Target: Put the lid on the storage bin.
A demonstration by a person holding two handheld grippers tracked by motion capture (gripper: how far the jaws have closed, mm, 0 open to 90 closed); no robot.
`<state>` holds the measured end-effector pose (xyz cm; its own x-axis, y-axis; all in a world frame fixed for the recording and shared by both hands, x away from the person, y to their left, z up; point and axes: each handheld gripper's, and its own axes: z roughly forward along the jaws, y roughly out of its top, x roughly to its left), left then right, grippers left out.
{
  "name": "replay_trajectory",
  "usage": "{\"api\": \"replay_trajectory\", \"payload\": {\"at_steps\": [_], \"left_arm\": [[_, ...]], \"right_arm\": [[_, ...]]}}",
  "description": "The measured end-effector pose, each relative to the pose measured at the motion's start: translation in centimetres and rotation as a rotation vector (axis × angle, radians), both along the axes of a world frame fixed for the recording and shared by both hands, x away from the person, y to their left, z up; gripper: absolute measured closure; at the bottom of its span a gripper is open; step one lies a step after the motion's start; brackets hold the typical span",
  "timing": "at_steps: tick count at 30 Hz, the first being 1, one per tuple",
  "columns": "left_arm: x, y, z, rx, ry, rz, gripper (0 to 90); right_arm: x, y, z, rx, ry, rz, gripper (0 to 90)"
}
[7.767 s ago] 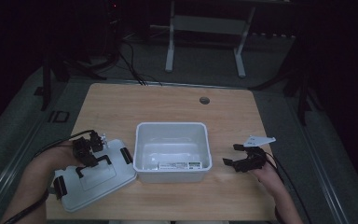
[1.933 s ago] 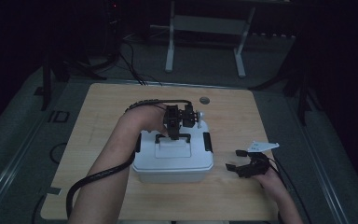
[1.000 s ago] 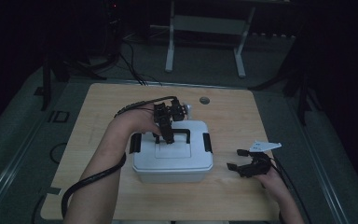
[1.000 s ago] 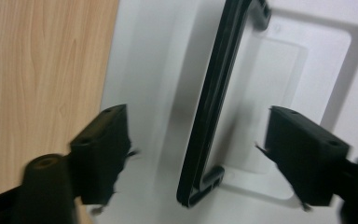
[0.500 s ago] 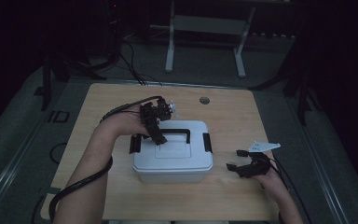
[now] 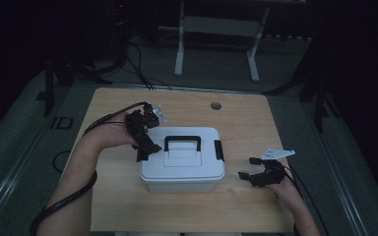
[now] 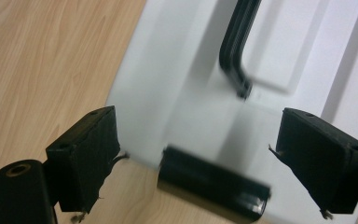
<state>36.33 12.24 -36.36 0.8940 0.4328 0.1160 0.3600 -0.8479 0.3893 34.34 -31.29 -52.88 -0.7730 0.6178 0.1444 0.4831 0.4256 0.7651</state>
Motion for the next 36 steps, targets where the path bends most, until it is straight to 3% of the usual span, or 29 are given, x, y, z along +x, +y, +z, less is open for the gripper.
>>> {"api": "replay_trajectory", "payload": {"at_steps": [10,17,36], "left_arm": [[-0.9,3.0,-1.3,-0.034,0.011,0.037,13.1],[-1.8,5.8,-1.9,-0.097,0.014,0.073,13.1],[-3.2,10.5,-4.5,-0.130,0.033,0.160,13.1]], "right_arm": [[0.0,0.1,0.2,0.003,-0.004,-0.004,14.7],[-0.1,0.0,-0.1,0.000,0.000,-0.008,14.7],[-0.1,0.1,-0.1,0.002,0.000,-0.012,14.7]]}}
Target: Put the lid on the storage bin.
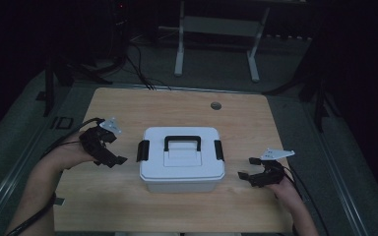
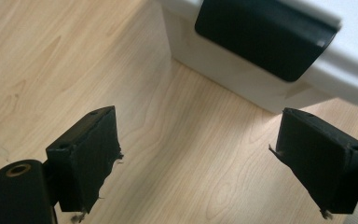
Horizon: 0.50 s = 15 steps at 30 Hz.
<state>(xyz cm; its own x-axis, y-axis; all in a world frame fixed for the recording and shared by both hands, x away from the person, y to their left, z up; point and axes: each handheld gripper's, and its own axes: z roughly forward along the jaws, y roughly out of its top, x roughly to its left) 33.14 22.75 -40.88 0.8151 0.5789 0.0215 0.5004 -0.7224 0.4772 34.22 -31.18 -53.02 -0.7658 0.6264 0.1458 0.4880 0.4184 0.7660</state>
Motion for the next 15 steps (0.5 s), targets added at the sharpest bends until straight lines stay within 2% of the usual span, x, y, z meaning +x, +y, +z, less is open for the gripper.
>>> {"api": "replay_trajectory", "payload": {"at_steps": [3,6,11,15], "left_arm": [[-0.2,0.6,-0.8,-0.003,0.006,0.012,13.1],[-0.4,1.5,-1.7,-0.035,0.021,0.032,13.1],[-0.8,2.5,-3.7,-0.035,0.036,0.050,13.1],[-1.2,3.2,-5.0,-0.089,0.039,0.067,13.1]], "right_arm": [[0.0,-0.1,-0.1,-0.002,-0.001,-0.003,14.7],[0.0,-0.2,-0.3,-0.004,0.003,-0.007,14.7],[-0.1,-0.2,-0.3,0.001,0.002,-0.013,14.7],[-0.1,-0.4,-0.5,0.005,0.001,-0.025,14.7]]}}
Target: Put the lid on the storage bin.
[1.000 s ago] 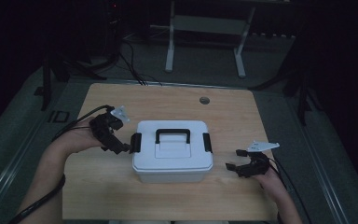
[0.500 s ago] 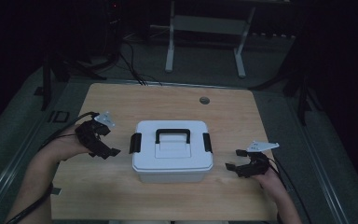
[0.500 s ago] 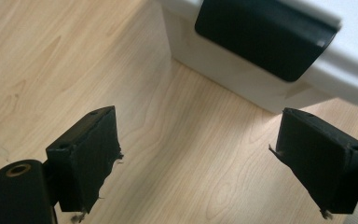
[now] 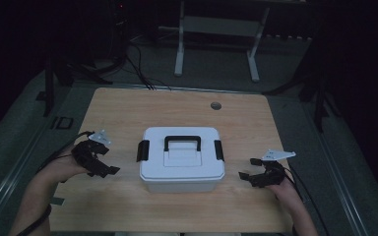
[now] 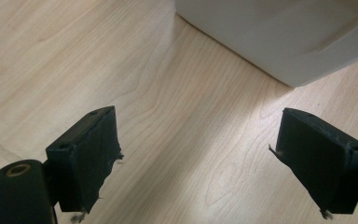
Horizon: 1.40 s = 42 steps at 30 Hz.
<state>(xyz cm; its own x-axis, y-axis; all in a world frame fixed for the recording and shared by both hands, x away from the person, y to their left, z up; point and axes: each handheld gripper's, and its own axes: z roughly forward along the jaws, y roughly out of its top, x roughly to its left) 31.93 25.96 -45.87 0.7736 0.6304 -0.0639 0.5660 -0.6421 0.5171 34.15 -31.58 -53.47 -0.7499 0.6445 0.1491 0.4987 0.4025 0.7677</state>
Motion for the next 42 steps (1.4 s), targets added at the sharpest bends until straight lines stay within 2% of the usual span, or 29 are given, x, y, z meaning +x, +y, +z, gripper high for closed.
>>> {"api": "replay_trajectory", "payload": {"at_steps": [1,2,6,8,11,13,16,17,20,26,29,32,34,40,42], "left_arm": [[0.0,0.0,0.0,0.000,0.000,0.000,13.1],[-0.1,0.4,-0.6,-0.031,0.003,0.015,13.1],[-0.5,0.8,-2.1,-0.012,0.001,0.030,13.1],[-0.7,0.9,-2.5,-0.018,-0.009,0.031,13.1],[-1.4,1.5,-3.8,-0.054,-0.024,0.057,13.1],[-1.7,1.8,-4.6,-0.034,-0.010,0.066,13.1],[-2.2,1.9,-5.3,-0.079,-0.034,0.083,13.0],[-2.3,1.9,-5.5,-0.077,-0.039,0.083,13.0],[-2.7,1.7,-5.9,-0.060,-0.056,0.077,11.2],[-3.9,2.4,-6.5,-0.099,-0.105,0.110,11.2],[-4.4,2.7,-6.9,-0.118,-0.115,0.119,11.3],[-4.6,2.7,-7.0,-0.122,-0.122,0.118,11.3],[-5.4,2.8,-7.5,-0.132,-0.136,0.123,11.3],[-6.3,3.3,-8.1,-0.150,-0.174,0.179,11.2],[-6.5,3.4,-8.2,-0.177,-0.181,0.213,11.2]], "right_arm": [[0.0,0.0,0.0,0.000,0.000,0.000,14.7],[0.0,0.0,0.0,0.001,0.000,-0.003,14.7],[-0.1,-0.2,-0.2,0.002,0.003,-0.011,14.7],[-0.1,-0.2,-0.2,0.003,0.001,-0.013,14.7],[-0.2,-0.4,-0.2,0.014,-0.004,-0.030,14.7],[-0.2,-0.5,-0.3,0.013,-0.008,-0.038,14.7],[-0.2,-0.7,-0.5,0.006,-0.003,-0.056,14.7],[-0.2,-0.8,-0.5,0.008,-0.010,-0.066,14.7],[-0.2,-1.1,-0.6,0.021,-0.015,-0.100,14.7],[-0.4,-1.7,-0.7,0.039,-0.040,-0.165,14.7],[-0.4,-1.9,-0.9,0.044,-0.042,-0.201,14.7],[-0.4,-2.0,-1.0,0.047,-0.040,-0.215,14.7],[-0.6,-1.9,-1.0,0.040,-0.046,-0.230,14.7],[-0.9,-1.8,-1.0,0.022,-0.071,-0.255,14.7],[-1.0,-1.8,-1.0,0.023,-0.076,-0.265,14.7]]}}
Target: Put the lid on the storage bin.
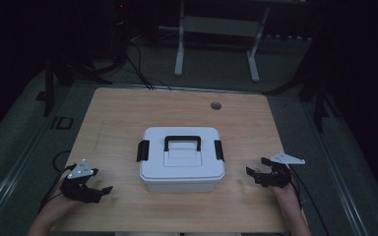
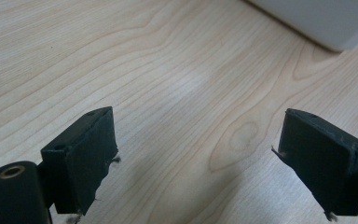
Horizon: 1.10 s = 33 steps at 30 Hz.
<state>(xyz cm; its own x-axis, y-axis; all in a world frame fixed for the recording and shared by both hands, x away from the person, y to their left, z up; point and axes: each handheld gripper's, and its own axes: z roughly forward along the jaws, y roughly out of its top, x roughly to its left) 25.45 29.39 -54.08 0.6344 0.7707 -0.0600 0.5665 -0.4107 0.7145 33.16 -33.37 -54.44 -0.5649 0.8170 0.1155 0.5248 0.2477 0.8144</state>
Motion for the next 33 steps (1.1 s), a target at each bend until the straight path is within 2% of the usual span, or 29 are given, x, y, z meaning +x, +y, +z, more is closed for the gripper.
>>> {"api": "replay_trajectory", "payload": {"at_steps": [2,4,5,8,9,10,14,15,18,20,21,23,24,26,27,30,33], "left_arm": [[-0.1,0.0,0.0,0.001,-0.010,0.005,11.3],[-0.3,0.0,-0.1,-0.009,-0.026,0.021,11.2],[-0.4,-0.2,-0.2,-0.012,-0.051,0.042,11.2],[-0.7,-0.4,-0.2,-0.026,-0.104,0.092,11.2],[-0.7,-0.4,-0.3,-0.036,-0.113,0.116,11.2],[-0.7,-0.4,-0.3,-0.036,-0.113,0.116,11.2],[-0.7,-0.7,-0.7,-0.004,-0.148,0.202,10.1],[-0.7,-0.7,-0.7,-0.004,-0.148,0.202,10.1],[-0.9,-1.0,-1.0,0.008,-0.174,0.256,9.5],[-0.9,-1.0,-1.0,0.008,-0.174,0.256,9.5],[-1.2,-1.3,-1.1,0.042,-0.213,0.308,9.4],[-1.5,-1.5,-1.0,0.045,-0.251,0.339,9.3],[-1.6,-1.6,-1.0,0.058,-0.262,0.361,9.3],[-1.6,-1.6,-1.0,0.058,-0.262,0.361,9.3],[-1.7,-1.6,-0.9,0.055,-0.281,0.420,9.1],[-1.6,-1.6,-0.9,0.048,-0.296,0.442,9.1],[-1.6,-1.7,-1.0,0.052,-0.295,0.443,9.1]], "right_arm": [[-0.1,-0.2,0.1,0.004,-0.016,-0.012,14.7],[-0.2,-0.6,0.2,0.036,-0.024,-0.036,14.7],[-0.3,-0.7,0.2,0.041,-0.024,-0.051,14.7],[-0.4,-0.9,0.1,0.031,-0.039,-0.085,14.7],[-0.4,-0.9,0.0,0.024,-0.041,-0.096,14.7],[-0.5,-0.9,0.0,0.024,-0.043,-0.104,14.6],[-0.5,-1.1,-0.1,0.013,-0.053,-0.127,14.3],[-0.5,-1.1,-0.1,0.013,-0.053,-0.127,14.3],[-0.7,-1.4,-0.2,0.003,-0.060,-0.149,14.3],[-0.7,-1.4,-0.2,0.002,-0.063,-0.160,14.3],[-0.8,-1.6,-0.2,0.006,-0.069,-0.177,14.3],[-0.9,-1.7,-0.2,0.011,-0.076,-0.194,14.3],[-1.0,-1.8,-0.2,0.015,-0.080,-0.201,14.3],[-1.1,-1.9,-0.2,0.014,-0.082,-0.211,14.3],[-1.2,-2.2,-0.4,0.026,-0.080,-0.243,14.3],[-1.2,-2.3,-0.5,0.019,-0.079,-0.255,14.3],[-1.2,-2.3,-0.5,0.016,-0.078,-0.256,14.3]]}}
